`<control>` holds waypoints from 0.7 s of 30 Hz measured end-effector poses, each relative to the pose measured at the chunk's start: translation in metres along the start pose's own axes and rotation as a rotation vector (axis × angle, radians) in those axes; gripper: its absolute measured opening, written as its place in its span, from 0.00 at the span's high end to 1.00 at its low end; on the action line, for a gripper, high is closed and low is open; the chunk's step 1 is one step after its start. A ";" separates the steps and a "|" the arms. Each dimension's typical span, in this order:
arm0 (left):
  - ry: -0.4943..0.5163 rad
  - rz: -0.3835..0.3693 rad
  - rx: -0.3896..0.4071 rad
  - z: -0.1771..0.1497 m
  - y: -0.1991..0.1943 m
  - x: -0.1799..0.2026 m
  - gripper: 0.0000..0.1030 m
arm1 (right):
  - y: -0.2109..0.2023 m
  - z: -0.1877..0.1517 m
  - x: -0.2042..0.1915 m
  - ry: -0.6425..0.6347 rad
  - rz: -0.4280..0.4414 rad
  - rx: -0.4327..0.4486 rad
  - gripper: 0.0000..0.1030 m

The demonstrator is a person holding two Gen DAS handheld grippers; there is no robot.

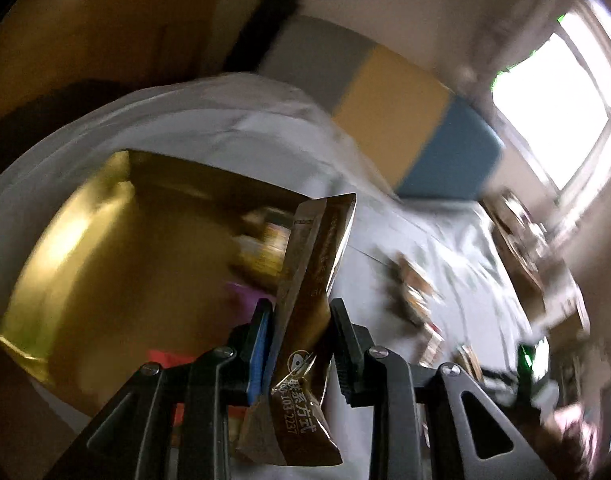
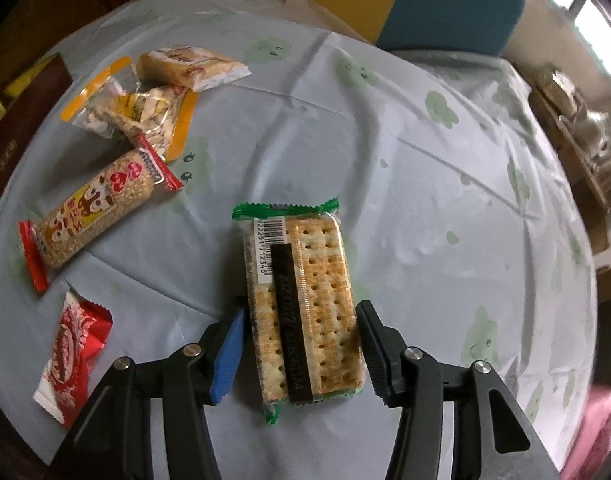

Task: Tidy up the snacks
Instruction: 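Lower the stick packet into the tray with the left gripper while the right closes on the cracker pack, then open the left gripper in the tray and withdraw it over the table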

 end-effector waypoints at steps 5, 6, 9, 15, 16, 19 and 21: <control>-0.106 0.051 -0.047 0.012 0.012 -0.054 0.72 | -0.005 -0.003 -0.008 -0.035 -0.021 0.011 0.49; -0.113 0.066 -0.058 0.016 0.016 -0.061 0.72 | -0.005 -0.002 -0.009 -0.038 -0.023 0.012 0.49; -0.150 0.073 -0.075 0.018 0.030 -0.070 0.72 | -0.007 -0.003 -0.010 -0.049 -0.029 0.014 0.49; -0.190 0.057 -0.133 0.027 0.083 -0.075 0.72 | -0.010 -0.004 -0.007 -0.053 -0.031 0.017 0.49; -0.200 0.070 -0.153 0.027 0.092 -0.078 0.71 | -0.010 -0.004 -0.007 -0.053 -0.032 0.018 0.49; -0.227 0.061 -0.233 0.020 0.122 -0.081 0.70 | -0.009 -0.003 -0.008 -0.058 -0.034 0.021 0.49; -0.248 0.049 -0.248 0.014 0.127 -0.082 0.70 | -0.008 -0.003 -0.008 -0.058 -0.032 0.020 0.49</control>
Point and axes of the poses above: each gripper's, at about its wrist camera, not at the fingertips, and y roughly the way its jaws point, x to its right, z to its top, the point moved 8 cm from there along y, roughly the way its jaws point, and after that the axes turned 14 degrees about y, right-handed, at the moved point
